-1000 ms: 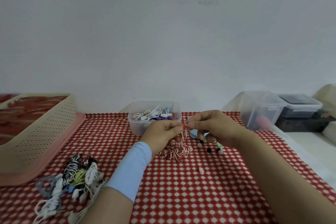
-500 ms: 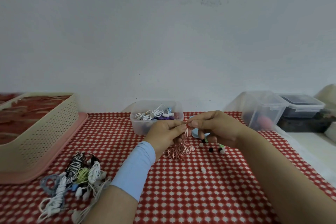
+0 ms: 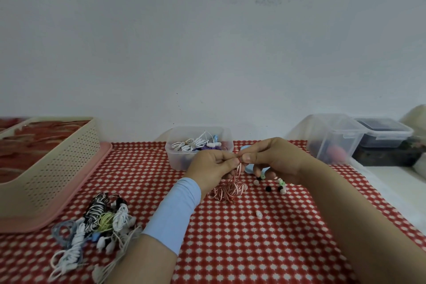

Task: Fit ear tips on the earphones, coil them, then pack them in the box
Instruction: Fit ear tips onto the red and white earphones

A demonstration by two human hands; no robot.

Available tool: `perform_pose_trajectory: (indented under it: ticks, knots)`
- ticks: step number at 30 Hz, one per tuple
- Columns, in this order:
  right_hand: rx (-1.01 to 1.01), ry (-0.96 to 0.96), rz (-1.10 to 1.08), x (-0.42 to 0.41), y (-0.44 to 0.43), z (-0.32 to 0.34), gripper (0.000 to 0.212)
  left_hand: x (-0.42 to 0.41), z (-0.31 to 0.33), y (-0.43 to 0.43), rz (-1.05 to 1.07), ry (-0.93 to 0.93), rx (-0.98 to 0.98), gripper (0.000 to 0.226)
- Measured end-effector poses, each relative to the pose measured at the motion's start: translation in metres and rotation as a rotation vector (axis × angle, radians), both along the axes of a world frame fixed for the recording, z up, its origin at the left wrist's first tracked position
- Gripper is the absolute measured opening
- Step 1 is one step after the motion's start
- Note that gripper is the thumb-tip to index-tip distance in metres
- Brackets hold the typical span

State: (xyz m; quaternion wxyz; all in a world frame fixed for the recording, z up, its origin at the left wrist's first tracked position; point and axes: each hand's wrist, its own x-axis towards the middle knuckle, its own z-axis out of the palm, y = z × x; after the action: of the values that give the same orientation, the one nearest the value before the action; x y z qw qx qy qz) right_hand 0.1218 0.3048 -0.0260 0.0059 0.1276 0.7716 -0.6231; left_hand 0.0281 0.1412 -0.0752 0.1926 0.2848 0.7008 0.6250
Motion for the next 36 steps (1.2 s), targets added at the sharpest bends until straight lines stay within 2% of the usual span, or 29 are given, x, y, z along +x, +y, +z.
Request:
perform_pose_trajectory:
  ticks: [3, 10, 16, 21, 24, 32, 36]
  knots:
    - [0.083, 0.012, -0.014, 0.0, 0.0, 0.0, 0.013, 0.002, 0.0, 0.001, 0.006, 0.015, -0.021, 0.012]
    - [0.058, -0.014, -0.04, 0.001, 0.0, 0.002, 0.013, 0.007, 0.004, 0.002, 0.036, 0.08, -0.048, 0.013]
    - [0.071, 0.159, -0.091, 0.002, -0.004, 0.003, 0.014, 0.005, 0.012, 0.003, 0.073, -0.081, 0.086, 0.011]
    - [0.2, 0.106, -0.019, 0.007, 0.002, 0.008, 0.015, 0.005, 0.012, 0.001, 0.032, -0.137, 0.077, 0.014]
    - [0.257, 0.106, -0.01, 0.006, 0.002, 0.007, 0.012, 0.006, 0.013, 0.0, 0.025, -0.111, 0.041, 0.008]
    - [0.329, 0.126, 0.007, 0.005, 0.001, 0.007, 0.01, 0.009, 0.016, -0.002, 0.112, 0.072, -0.05, 0.013]
    - [0.358, 0.156, -0.022, 0.003, -0.001, 0.005, 0.007, 0.011, 0.02, -0.003, 0.124, 0.223, -0.12, 0.01]
